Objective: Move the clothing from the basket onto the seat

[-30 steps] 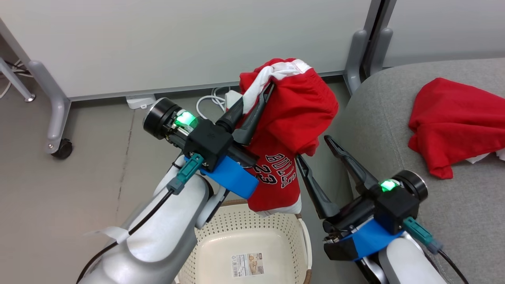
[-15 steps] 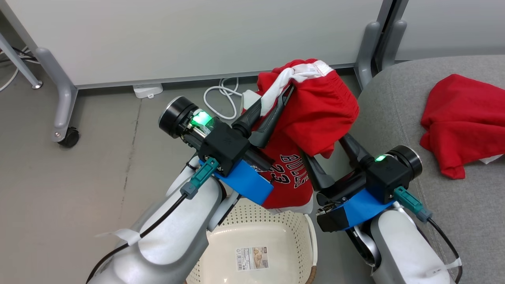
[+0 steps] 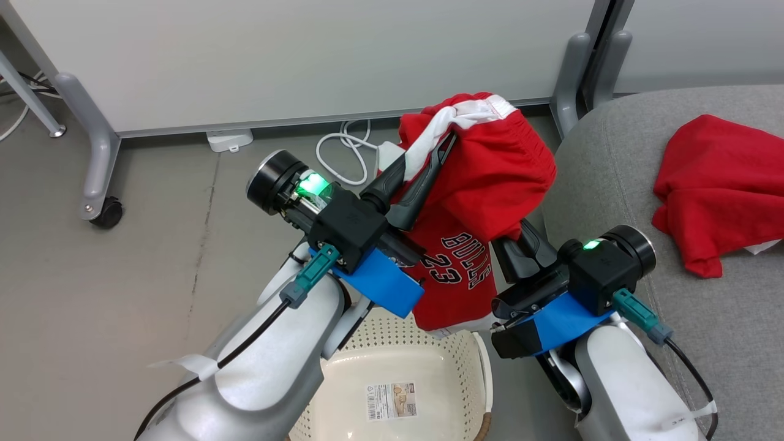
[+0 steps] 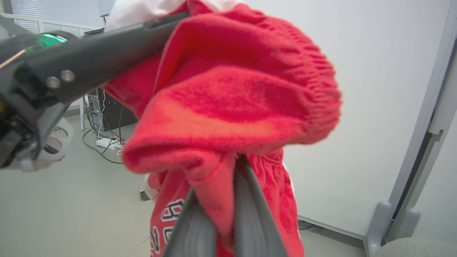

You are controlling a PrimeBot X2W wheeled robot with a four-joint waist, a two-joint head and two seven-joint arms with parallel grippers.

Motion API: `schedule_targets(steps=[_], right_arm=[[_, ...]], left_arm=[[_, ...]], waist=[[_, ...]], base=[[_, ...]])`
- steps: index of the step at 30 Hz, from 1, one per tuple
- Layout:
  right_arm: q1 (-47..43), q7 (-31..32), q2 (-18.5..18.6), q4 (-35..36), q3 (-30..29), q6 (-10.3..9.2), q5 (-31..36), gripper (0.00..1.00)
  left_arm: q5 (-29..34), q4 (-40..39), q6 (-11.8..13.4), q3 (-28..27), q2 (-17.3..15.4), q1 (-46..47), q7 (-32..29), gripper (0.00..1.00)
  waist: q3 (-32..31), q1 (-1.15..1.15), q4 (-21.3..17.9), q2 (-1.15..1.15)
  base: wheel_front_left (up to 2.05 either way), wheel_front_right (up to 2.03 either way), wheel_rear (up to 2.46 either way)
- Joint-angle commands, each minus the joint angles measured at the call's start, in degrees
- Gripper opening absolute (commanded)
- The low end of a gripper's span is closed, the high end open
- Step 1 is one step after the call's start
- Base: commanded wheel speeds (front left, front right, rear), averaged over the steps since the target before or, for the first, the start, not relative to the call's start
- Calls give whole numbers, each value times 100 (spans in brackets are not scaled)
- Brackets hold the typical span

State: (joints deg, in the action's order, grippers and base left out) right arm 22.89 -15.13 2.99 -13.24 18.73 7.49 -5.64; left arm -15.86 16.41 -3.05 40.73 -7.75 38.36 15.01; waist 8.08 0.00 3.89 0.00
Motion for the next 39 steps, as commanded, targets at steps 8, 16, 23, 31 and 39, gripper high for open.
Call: schedule_targets(steps=[8,16,23,31,39], right_arm=[[-30,-1,-14,43,-17,1,-42,0],[-61,-2,-15,60,4,1,-70,0],[-113,-2,-13,62,-54,1,-64,0],[-229,-2,-11,145,-318,1,-36,0],[-300,-2,-8,319,-617,1,0,0]], left_arm=[[63,39,59,-74,17,-42,25,100],[129,45,87,-97,24,-64,25,100],[149,65,79,-115,12,-101,25,100],[185,104,42,-66,-24,-158,20,100],[219,178,-24,71,-21,-143,20,100]], waist=[[-1,0,0,0],[-13,0,-4,0],[-6,0,-21,0],[70,0,-186,0],[264,0,-586,0]], base=[[0,0,0],[0,0,0],[0,0,0],[0,0,0],[0,0,0]])
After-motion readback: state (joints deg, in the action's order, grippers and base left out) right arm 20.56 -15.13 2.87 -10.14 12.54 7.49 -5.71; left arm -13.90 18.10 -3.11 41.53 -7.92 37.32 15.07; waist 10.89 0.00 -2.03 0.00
